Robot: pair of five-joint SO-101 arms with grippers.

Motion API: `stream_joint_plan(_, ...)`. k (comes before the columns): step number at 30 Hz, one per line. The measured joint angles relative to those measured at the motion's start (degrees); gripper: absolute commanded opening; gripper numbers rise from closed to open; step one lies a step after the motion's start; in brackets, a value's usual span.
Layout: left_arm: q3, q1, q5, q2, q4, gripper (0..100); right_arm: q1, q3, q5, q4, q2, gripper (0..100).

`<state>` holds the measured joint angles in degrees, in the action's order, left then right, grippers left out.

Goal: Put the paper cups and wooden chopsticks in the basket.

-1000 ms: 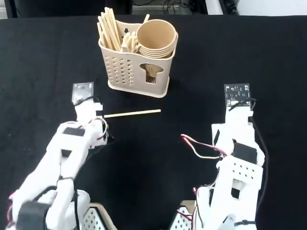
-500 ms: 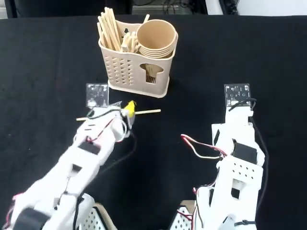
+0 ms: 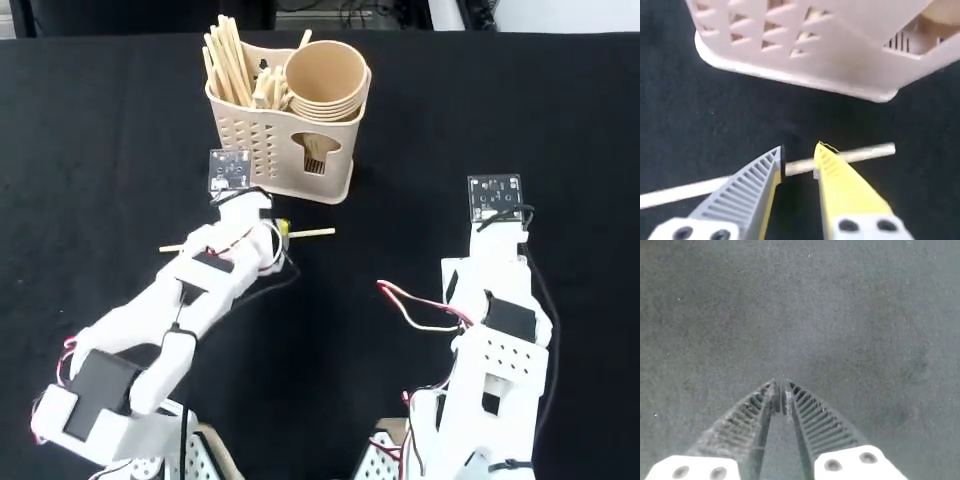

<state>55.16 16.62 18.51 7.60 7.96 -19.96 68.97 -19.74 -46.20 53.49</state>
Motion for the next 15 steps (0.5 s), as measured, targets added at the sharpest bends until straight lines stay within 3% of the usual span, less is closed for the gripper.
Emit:
stream_joint_plan(5,-1.7,2.1,-2.8,0.7,15.5,12,0.0,0.0,0.0,0.0,0.0,2.5)
stream_joint_plan(8,-2.4,2.3,-3.3,1.1,19.2,12,0.0,0.0,0.0,0.0,0.0,2.5)
stream_joint_plan(11,-2.2,2.2,-3.4,1.9,16.4,8,0.0,0.0,0.0,0.0,0.0,2.5)
stream_joint_plan(15,1.3,-0.6,-3.4,2.4,2.9,11,0.0,0.0,0.0,0.0,0.0,2.5)
